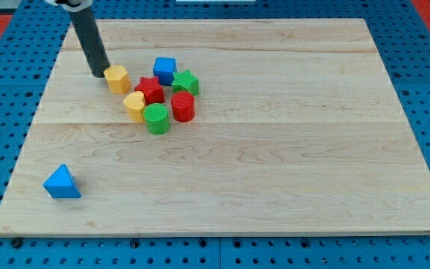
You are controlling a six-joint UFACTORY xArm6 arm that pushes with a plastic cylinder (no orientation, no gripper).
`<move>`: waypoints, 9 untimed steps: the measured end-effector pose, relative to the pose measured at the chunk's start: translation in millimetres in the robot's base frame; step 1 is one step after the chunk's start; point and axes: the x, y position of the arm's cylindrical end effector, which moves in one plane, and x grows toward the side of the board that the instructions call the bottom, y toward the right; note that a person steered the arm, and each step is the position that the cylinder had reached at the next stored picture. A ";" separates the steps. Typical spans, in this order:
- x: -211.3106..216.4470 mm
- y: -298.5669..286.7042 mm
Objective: Push the blue triangle towards the center left of the board
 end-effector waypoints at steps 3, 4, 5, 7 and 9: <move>152.3 55.8; 212.0 57.0; 224.5 4.1; 219.5 -43.1; 244.5 -117.8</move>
